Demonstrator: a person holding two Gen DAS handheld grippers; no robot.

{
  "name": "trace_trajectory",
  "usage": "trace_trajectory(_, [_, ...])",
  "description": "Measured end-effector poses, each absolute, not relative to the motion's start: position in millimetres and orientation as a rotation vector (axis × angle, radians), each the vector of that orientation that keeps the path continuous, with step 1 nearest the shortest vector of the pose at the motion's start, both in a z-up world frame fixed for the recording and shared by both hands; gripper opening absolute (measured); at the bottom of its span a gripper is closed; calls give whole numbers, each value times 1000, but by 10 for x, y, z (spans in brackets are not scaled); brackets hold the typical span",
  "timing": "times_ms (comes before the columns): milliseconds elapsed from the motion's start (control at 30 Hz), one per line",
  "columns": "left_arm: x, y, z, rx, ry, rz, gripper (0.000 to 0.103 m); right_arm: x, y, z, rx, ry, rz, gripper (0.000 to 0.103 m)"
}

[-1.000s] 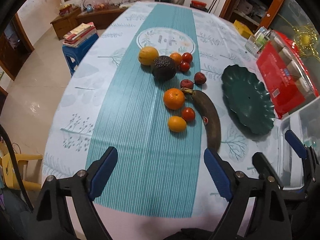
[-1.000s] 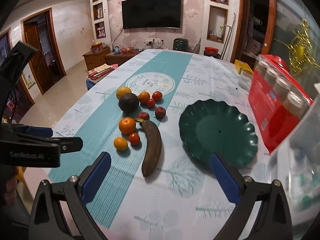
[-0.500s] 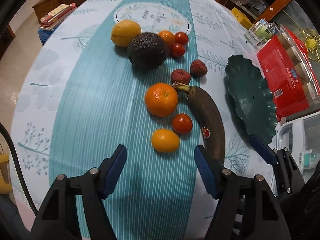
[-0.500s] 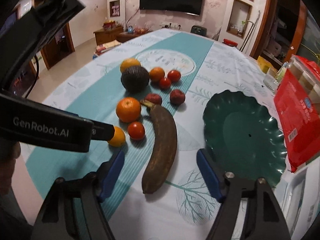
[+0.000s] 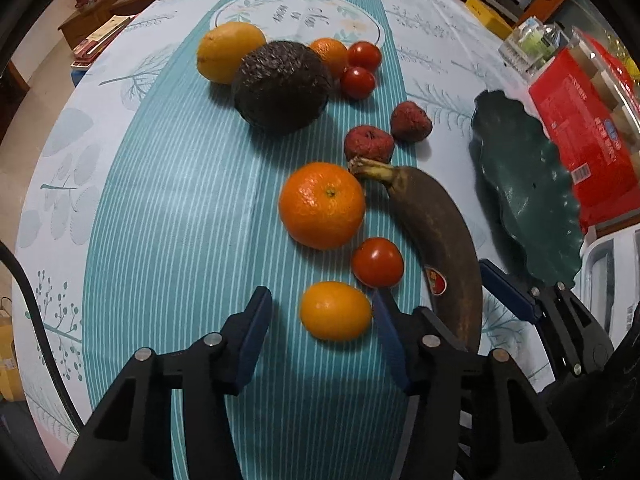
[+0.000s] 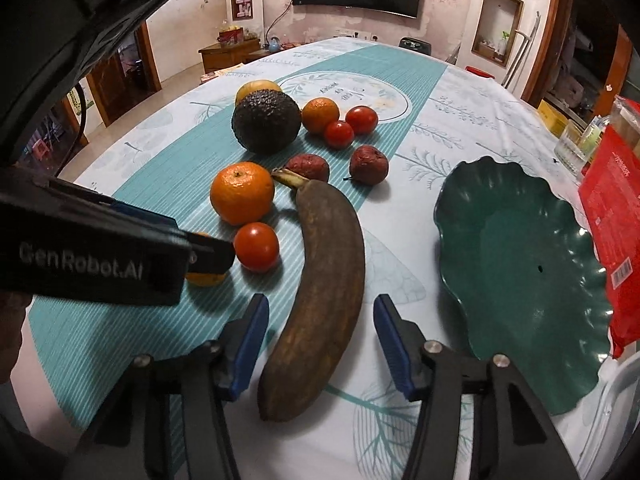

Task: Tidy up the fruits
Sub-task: 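Move the left tool toward the small orange while the right tool approaches the brown banana, then close the left tool on the small orange while the right tool grasps the banana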

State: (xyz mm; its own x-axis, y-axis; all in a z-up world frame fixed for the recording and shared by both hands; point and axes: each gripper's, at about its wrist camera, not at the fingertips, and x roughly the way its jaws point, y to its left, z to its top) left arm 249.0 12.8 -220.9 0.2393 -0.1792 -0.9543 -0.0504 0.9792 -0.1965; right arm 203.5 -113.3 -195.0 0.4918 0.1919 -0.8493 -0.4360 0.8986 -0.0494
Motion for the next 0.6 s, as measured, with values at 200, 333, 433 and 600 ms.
trace_trajectory(200, [2506, 59, -2267, -175, 1351, -93, 49, 2058, -1105, -2024, -277, 998, 397, 49])
trace_trajectory(333, [2504, 37, -2264, -150, 1354, -89, 43, 2075, -1106, -2032, -273, 987, 400, 49])
trace_trajectory(433, [2500, 29, -2265, -148, 1358, -91, 36, 2088, -1114, -2034, -268, 984, 397, 46])
trace_trajectory(600, [2493, 1, -2271, -151, 1358, -92, 35, 2101, -1120, -2028, -271, 990, 389, 43])
